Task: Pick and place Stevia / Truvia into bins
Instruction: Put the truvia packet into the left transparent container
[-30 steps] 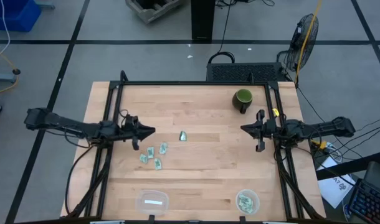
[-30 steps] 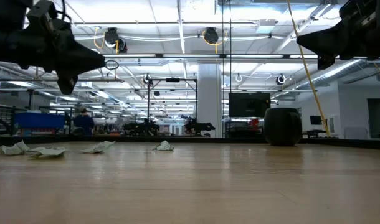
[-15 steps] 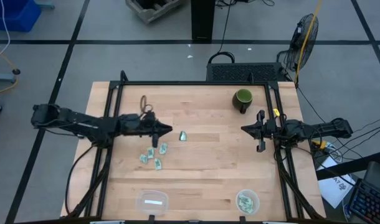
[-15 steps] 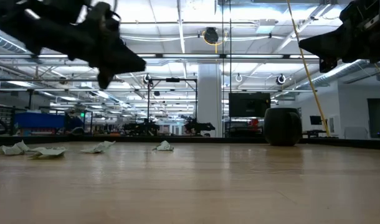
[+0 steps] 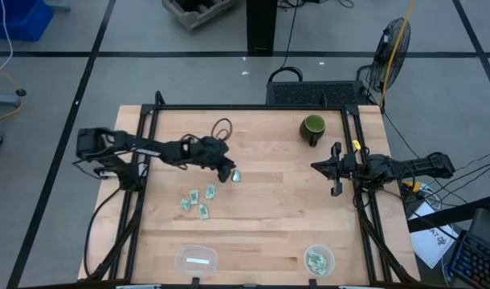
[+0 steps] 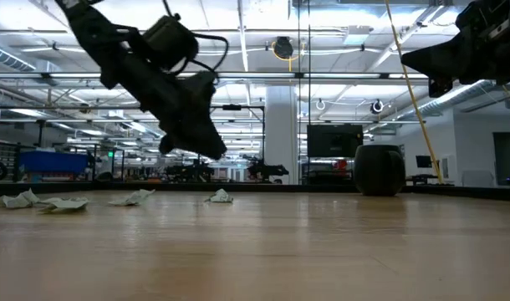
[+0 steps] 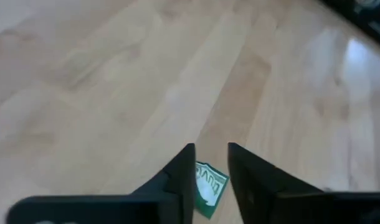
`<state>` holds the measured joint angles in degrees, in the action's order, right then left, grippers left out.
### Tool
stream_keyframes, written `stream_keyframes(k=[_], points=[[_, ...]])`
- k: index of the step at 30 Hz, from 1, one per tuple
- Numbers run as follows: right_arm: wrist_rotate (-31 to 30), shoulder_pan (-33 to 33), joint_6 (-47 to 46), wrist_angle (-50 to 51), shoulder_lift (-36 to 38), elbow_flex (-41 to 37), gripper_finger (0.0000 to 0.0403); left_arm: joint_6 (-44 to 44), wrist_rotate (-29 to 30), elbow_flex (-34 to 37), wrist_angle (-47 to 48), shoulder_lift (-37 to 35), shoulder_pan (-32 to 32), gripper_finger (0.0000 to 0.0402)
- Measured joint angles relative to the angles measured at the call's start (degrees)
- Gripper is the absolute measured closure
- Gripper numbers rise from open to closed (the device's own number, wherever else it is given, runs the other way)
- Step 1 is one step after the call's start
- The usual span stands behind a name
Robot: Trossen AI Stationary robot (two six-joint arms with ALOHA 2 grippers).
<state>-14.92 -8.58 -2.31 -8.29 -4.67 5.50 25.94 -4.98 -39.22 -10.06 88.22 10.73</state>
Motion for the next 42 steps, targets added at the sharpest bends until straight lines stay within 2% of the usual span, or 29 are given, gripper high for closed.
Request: stream_keyframes(k=[4,8,11,15,26,31,36,42], points=[[0.0,0.0,0.0,0.0,0.0,0.0,0.0401,0.1,0.3,-3.8,1.9,4.2,-0.6,0.0234],[0.0,0.0,0.0,0.0,0.0,0.0,0.04,-2.8,0.5,-6.3,8.1,6.7,0.0,0.0178],[0.0,0.0,0.0,0.0,0.0,0.0,0.0399,-4.6,0.5,-6.3,10.3,7.8,0.7,0.0153],[0.0,0.0,0.0,0.0,0.0,0.0,0.0401,-4.8,0.5,-6.3,10.6,9.7,1.3,0.0141],[0.0,0.0,0.0,0.0,0.0,0.0,0.0401,-4.4,-1.8,-6.3,9.0,10.3,1.1,0.0171],[0.0,0.0,0.0,0.0,0.0,0.0,0.0399,-4.3,-5.7,-6.4,4.9,13.5,0.2,0.0194],[0.1,0.0,0.0,-0.2,-0.3,0.0,0.0401,-3.3,-5.0,-6.5,3.1,15.1,-0.5,0.0219],[0.0,0.0,0.0,-0.1,-0.6,0.0,0.0399,-2.6,-5.1,-6.3,4.1,13.7,-0.5,0.0258]])
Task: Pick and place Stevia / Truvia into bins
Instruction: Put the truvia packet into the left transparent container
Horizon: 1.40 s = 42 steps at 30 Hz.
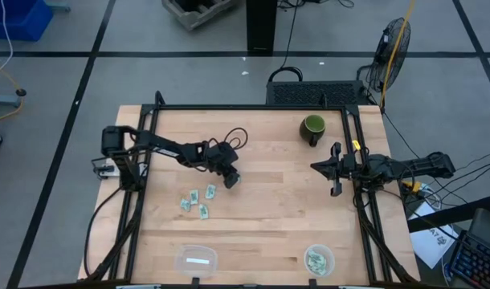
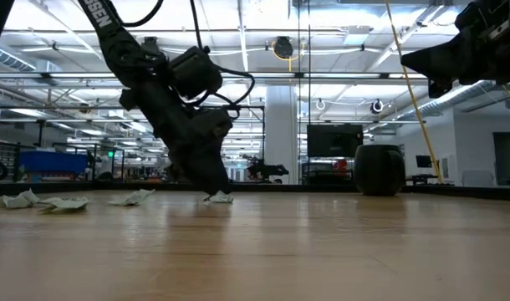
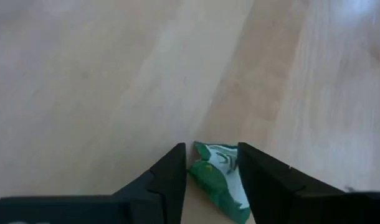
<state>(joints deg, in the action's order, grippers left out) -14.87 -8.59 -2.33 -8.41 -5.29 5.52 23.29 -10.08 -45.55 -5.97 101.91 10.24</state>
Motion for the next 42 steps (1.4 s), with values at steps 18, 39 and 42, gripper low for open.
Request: stream_keyframes(k=[18,39,42], points=[[0.0,0.0,0.0,0.0,0.0,0.0,0.04,-0.7,-1.0,0.1,-1.0,-0.7,-0.1,0.0394],[0.0,0.0,0.0,-0.6,0.0,-0.2,0.04,-2.1,-15.5,0.1,20.3,-22.2,-6.0,0.0383],[0.0,0.0,0.0,-0.4,0.0,-1.3,0.0399,-2.0,-15.5,0.1,24.3,-26.7,-10.2,0.0383]])
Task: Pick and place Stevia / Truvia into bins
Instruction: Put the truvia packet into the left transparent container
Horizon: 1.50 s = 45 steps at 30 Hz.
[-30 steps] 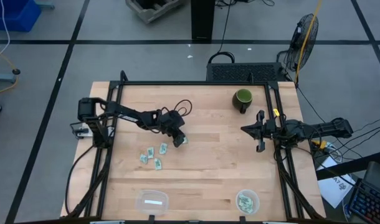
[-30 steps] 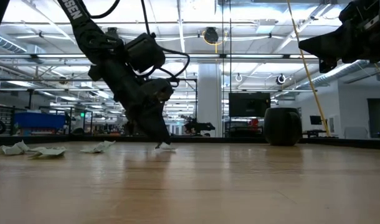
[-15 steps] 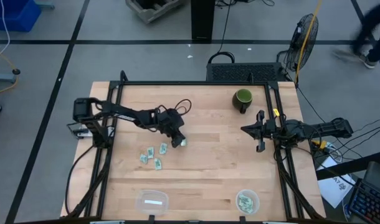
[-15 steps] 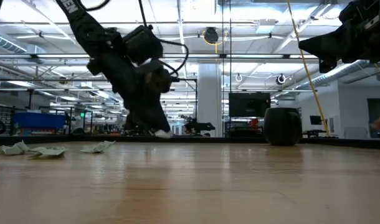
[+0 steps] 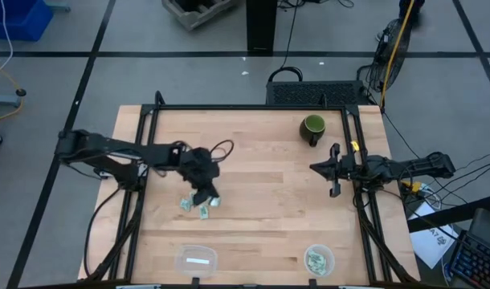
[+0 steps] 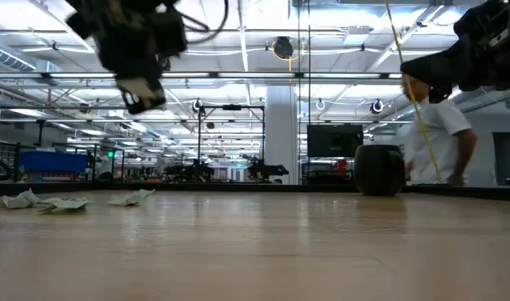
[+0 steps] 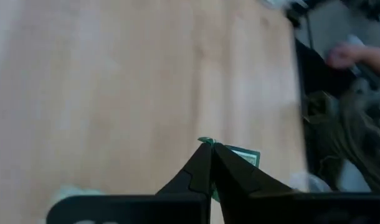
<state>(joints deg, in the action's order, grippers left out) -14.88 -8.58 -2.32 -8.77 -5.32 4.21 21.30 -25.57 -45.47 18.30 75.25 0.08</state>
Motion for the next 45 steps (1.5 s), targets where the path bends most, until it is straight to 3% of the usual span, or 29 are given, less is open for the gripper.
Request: stream_keyframes(k=[4,10,17,21,28,35,45], points=[[0.0,0.0,0.0,0.1,0.0,-1.4,0.0401,2.7,0.1,0.0,1.0,-4.2,-6.7,0.0396],[0.0,0.0,0.0,0.5,0.0,-3.0,0.0399,6.5,1.7,0.0,-1.3,-5.9,-17.7,0.0379],[0.0,0.0,0.0,0.4,0.0,-3.1,0.0401,9.0,8.0,0.0,-7.3,-2.8,-28.4,0.0396],[0.0,0.0,0.0,0.4,0.0,-3.2,0.0399,11.5,7.7,0.0,-10.9,0.8,-32.2,0.0384],[0.0,0.0,0.0,0.4,0.0,-3.3,0.04,15.3,6.3,0.0,-13.8,8.1,-34.6,0.0396],[0.0,0.0,0.0,0.4,0.0,-3.3,0.0401,16.4,3.5,0.0,-15.4,15.3,-33.8,0.0371],[0.0,0.0,0.0,0.4,0.0,-3.3,0.04,16.3,3.3,0.0,-17.6,16.6,-32.0,0.0369]])
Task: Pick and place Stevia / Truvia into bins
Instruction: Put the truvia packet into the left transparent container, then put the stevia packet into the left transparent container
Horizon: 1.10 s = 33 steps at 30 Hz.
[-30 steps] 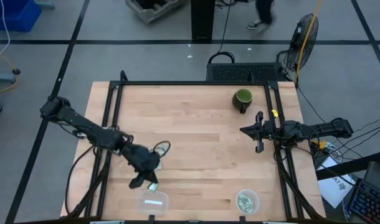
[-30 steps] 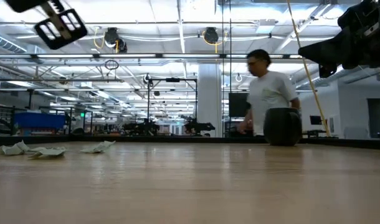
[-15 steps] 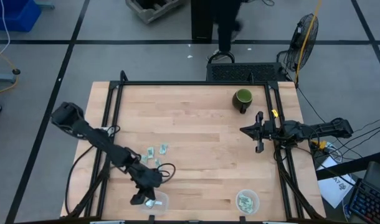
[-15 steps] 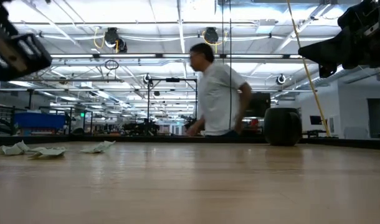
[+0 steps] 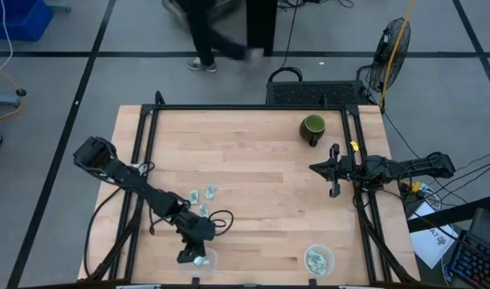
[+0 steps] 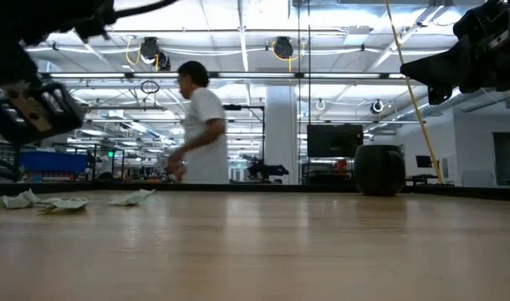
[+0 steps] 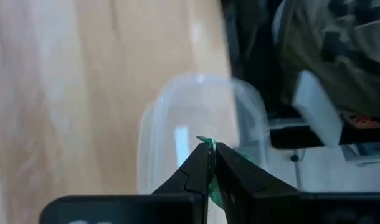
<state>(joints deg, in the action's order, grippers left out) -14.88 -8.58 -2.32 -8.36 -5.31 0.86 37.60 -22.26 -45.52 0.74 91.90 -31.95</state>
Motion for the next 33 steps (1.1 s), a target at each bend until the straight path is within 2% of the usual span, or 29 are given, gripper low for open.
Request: stream_keyframes(k=[9,15,21,28,33], points=[[0.0,0.0,0.0,0.0,0.0,0.0,0.0399,-0.9,-0.5,0.0,-5.8,0.0,-0.3,0.0361],[0.0,0.0,0.0,0.0,0.0,0.0,0.0401,0.6,0.7,0.0,-5.6,0.0,-0.3,0.0302],[0.0,0.0,0.0,0.0,0.0,0.0,0.0399,-0.7,-5.2,0.0,-5.2,0.0,0.1,0.0243],[0.0,0.0,0.0,0.0,0.0,0.0,0.0399,-1.7,-6.3,0.0,-1.8,-0.1,4.7,0.0229],[0.0,0.0,0.0,0.0,0.0,0.0,0.04,-7.7,-5.8,0.0,4.3,-0.1,10.5,0.0229]])
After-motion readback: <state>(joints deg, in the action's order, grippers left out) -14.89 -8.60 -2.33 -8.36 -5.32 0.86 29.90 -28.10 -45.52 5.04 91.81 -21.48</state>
